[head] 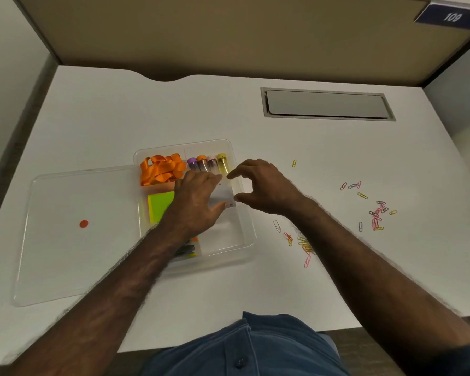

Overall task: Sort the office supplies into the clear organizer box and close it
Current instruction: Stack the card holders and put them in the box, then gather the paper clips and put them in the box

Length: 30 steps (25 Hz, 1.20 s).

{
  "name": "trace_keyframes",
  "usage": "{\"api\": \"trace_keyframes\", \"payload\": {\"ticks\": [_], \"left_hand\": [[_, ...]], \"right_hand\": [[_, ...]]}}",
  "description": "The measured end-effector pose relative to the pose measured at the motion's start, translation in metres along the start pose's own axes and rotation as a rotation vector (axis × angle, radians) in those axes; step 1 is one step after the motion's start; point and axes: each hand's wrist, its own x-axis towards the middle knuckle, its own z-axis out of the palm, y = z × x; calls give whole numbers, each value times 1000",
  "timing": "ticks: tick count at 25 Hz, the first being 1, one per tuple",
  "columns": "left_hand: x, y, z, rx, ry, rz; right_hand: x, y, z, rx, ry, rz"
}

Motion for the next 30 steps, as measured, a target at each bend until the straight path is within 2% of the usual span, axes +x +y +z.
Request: {"api": "trace_keyframes", "payload": {"ticks": [4,7,12,15,19,24,30], "left_hand": [[-6,35,18,-88,111,130],[-10,70,39,-176,124,185],[-28,123,85,-235,10,242],[-42,133,118,-138,-89,206],[-53,132,157,118,-193,135],[-56,138,188,289,-185,84],[-29,158,212,360,-124,185]], "right_hand": [[-42,25,-6,115,87,104],[-82,49,-4,170,134,184],[-152,93,8,166,184,316],[-190,114,20,116,164,349],[-230,139,39,-30,40,324],[-246,155,57,-174,-18,156],[-227,182,45,-241,33,191]]}}
